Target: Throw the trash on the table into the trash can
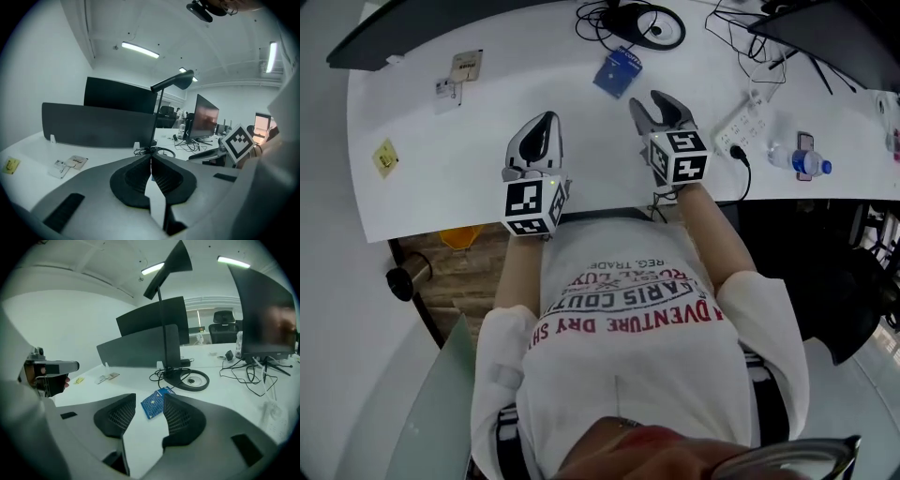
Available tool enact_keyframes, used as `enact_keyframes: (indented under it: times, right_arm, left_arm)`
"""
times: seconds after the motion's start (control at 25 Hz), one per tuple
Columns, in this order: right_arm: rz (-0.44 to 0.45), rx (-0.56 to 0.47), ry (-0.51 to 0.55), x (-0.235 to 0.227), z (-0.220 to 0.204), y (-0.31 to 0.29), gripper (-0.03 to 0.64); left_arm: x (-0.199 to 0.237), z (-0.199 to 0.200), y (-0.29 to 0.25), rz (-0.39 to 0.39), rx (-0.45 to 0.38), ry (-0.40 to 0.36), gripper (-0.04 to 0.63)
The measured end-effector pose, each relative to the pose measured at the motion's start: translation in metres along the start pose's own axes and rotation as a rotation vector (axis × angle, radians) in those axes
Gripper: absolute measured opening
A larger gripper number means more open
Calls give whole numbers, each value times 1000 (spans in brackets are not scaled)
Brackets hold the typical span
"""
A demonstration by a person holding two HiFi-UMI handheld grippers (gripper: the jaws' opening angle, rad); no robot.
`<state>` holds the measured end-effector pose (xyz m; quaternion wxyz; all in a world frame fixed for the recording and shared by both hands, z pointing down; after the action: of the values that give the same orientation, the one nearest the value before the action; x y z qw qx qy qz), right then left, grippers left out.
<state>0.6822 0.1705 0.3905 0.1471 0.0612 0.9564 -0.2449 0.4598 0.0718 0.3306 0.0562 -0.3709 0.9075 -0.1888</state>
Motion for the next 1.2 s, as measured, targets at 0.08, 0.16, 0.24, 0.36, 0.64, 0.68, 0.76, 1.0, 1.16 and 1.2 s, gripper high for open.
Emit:
enact_keyframes:
  times: [0.08, 0.16, 0.24, 0.36, 0.64, 0.68, 0.76, 1.0, 1.16, 1.2]
  right_arm:
    - [-13, 40, -25, -17, 1, -20, 181]
    - [-32, 82, -49, -32, 1, -39, 199]
    - [-48, 124, -68, -46, 1, -58, 224]
    - [-69, 188, -96, -65, -3, -83, 241]
    - [-112, 295, -129, -95, -17, -119, 242]
    - [-114, 306, -125, -96, -19, -121, 242]
    - [-120, 319, -107, -97, -21, -121, 218]
    - [-77, 310, -133, -101, -25, -112, 97]
    - [-32, 239, -142, -89, -22, -92, 49]
    - [-20, 214, -140, -84, -20, -85, 47]
  left_arm:
    - [6, -1, -19, -13, 22, 5, 25]
    - [11, -3, -36, -30, 48, 2, 26]
    - [17, -6, -51, -38, 70, 0, 25]
    - [26, -13, -70, -37, 97, 21, 25]
    - [36, -27, -91, -49, 153, 38, 25]
    - [36, -28, -91, -50, 157, 41, 25]
    - [36, -29, -89, -46, 158, 36, 25]
    - [35, -34, -71, -22, 154, 17, 25]
    - [29, -33, -55, -4, 138, 20, 25]
    - [27, -32, -50, -2, 129, 22, 25]
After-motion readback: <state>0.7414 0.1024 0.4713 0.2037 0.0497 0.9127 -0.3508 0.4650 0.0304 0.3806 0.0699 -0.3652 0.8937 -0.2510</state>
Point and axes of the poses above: the fingertips, and each gripper's own axes: y backward along the fingers, x to its left, z out of its top, the point moved 9 cm from there along y, backward along the fingers, and after that the axes turned 14 degrees about z, right-handed, at the moved point
